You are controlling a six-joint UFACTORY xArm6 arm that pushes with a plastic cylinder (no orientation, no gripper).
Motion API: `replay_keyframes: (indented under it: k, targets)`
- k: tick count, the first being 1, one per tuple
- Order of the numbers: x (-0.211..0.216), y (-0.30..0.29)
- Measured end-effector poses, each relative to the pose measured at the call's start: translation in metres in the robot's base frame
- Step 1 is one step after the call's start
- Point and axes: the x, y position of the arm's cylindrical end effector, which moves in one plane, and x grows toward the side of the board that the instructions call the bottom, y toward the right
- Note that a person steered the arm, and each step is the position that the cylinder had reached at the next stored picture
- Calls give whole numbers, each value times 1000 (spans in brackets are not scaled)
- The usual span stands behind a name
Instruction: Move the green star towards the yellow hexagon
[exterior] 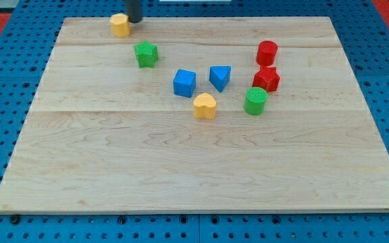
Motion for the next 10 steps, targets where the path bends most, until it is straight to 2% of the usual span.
replay_keyframes:
  k: [1, 3, 5, 6, 7, 8, 9, 10]
  targets:
    - [0, -43]
    - [7, 19]
    - [74, 59]
    - [74, 90]
    - [105, 109]
    - [128, 89]
    - [125, 65]
    - [112, 65]
